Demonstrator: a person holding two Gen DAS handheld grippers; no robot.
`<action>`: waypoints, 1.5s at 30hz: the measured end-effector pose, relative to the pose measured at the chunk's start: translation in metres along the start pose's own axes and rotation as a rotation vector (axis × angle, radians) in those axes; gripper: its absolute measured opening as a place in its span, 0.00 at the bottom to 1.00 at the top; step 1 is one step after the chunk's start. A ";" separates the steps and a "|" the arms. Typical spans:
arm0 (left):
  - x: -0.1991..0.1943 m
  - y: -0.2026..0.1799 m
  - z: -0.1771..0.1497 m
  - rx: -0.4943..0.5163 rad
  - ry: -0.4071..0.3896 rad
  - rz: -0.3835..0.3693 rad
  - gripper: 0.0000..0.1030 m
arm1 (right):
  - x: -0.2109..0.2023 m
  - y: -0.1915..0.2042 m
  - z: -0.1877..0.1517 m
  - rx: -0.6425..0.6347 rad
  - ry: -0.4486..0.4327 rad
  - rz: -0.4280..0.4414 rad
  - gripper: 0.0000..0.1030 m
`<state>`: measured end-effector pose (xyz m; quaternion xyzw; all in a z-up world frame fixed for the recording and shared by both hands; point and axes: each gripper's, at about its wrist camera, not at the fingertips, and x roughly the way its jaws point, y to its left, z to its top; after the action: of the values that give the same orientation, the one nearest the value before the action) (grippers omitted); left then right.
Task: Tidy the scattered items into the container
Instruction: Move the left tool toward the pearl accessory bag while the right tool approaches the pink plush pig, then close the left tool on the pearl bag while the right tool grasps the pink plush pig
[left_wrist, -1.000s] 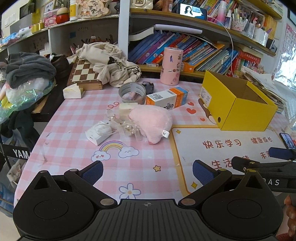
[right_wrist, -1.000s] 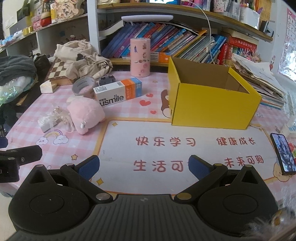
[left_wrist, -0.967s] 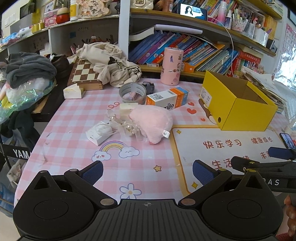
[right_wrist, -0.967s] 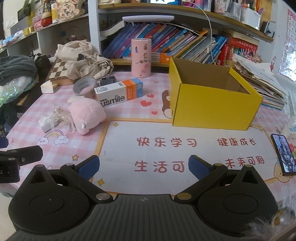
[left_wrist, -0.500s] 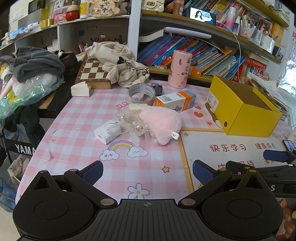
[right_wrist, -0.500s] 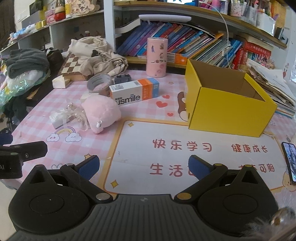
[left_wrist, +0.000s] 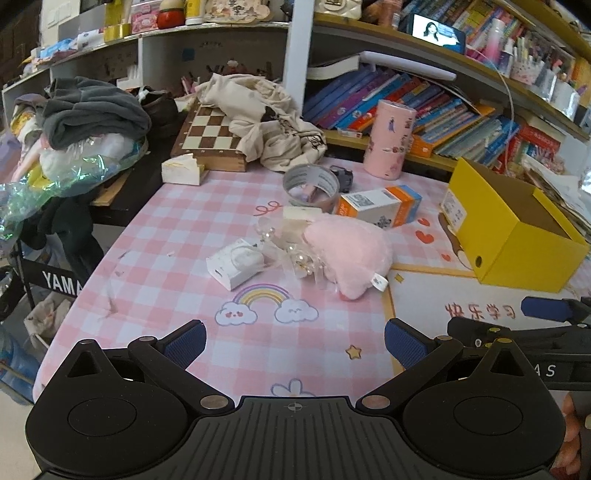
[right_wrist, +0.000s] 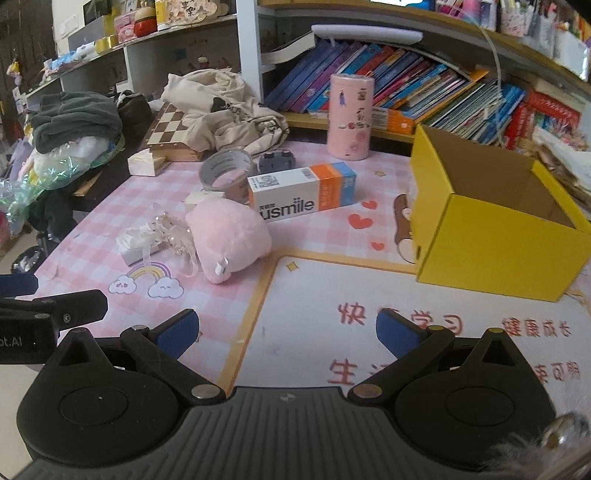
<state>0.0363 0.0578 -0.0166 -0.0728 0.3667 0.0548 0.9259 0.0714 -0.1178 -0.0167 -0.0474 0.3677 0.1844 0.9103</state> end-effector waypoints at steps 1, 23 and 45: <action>0.002 0.001 0.001 -0.011 0.001 0.005 1.00 | 0.003 0.000 0.002 -0.003 0.005 0.013 1.00; 0.052 0.026 0.025 -0.267 0.000 0.039 0.78 | 0.087 0.005 0.054 -0.168 0.069 0.194 0.80; 0.122 0.036 0.042 -0.527 0.087 -0.028 0.46 | 0.138 0.016 0.074 -0.293 0.076 0.320 0.70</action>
<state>0.1476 0.1063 -0.0734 -0.3185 0.3780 0.1324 0.8591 0.2044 -0.0448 -0.0569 -0.1269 0.3738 0.3759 0.8384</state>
